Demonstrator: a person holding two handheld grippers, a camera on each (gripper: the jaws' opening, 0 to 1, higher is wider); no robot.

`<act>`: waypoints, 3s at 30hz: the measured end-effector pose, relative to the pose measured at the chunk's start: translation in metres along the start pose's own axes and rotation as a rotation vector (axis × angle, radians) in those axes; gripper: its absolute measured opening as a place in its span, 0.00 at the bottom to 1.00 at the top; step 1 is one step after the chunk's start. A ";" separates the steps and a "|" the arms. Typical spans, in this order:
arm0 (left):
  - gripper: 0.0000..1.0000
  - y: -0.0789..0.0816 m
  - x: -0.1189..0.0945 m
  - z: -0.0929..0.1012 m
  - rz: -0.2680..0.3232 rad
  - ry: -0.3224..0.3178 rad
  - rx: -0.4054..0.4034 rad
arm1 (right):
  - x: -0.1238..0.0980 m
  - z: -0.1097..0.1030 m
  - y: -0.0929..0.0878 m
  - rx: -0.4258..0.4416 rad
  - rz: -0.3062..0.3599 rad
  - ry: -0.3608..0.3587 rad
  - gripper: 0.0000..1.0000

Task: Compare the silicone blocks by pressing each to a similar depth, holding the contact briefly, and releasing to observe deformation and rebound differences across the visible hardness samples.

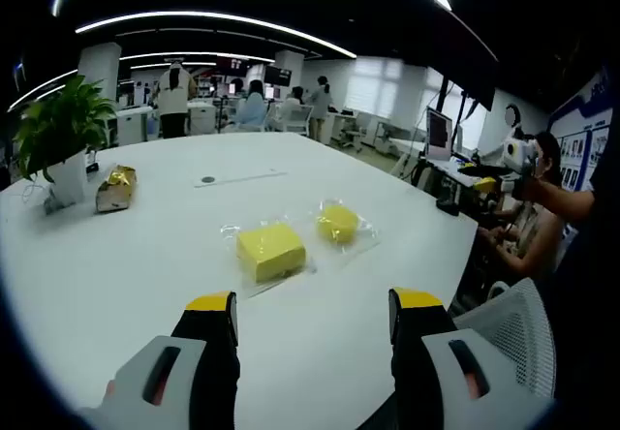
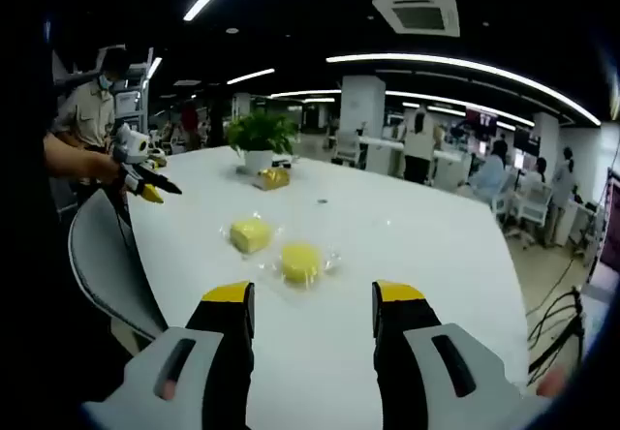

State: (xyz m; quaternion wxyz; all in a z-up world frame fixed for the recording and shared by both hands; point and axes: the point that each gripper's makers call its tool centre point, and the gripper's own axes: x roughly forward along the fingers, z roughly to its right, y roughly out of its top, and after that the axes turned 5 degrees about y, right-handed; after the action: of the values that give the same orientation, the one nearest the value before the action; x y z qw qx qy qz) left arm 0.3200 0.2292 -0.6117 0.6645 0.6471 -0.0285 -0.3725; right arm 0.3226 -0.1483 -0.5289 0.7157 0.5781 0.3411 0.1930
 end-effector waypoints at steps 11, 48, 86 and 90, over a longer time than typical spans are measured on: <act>0.64 0.019 0.002 0.009 0.009 0.009 0.014 | -0.002 0.013 -0.020 0.034 0.002 -0.040 0.58; 0.67 0.006 -0.005 -0.006 0.004 0.143 0.075 | 0.068 -0.018 -0.090 0.132 -0.126 0.168 0.57; 0.80 -0.012 0.024 -0.021 -0.001 -0.078 0.125 | 0.124 -0.036 -0.094 0.138 -0.158 0.151 0.76; 0.81 -0.010 0.028 -0.025 0.002 -0.066 0.060 | 0.122 -0.036 -0.094 0.139 -0.174 0.145 0.78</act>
State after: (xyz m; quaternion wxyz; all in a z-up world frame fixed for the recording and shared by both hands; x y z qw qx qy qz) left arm 0.3486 0.2359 -0.6370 0.6440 0.6540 -0.0622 -0.3920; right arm 0.3707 -0.0657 -0.6554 0.6612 0.5792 0.4534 0.1475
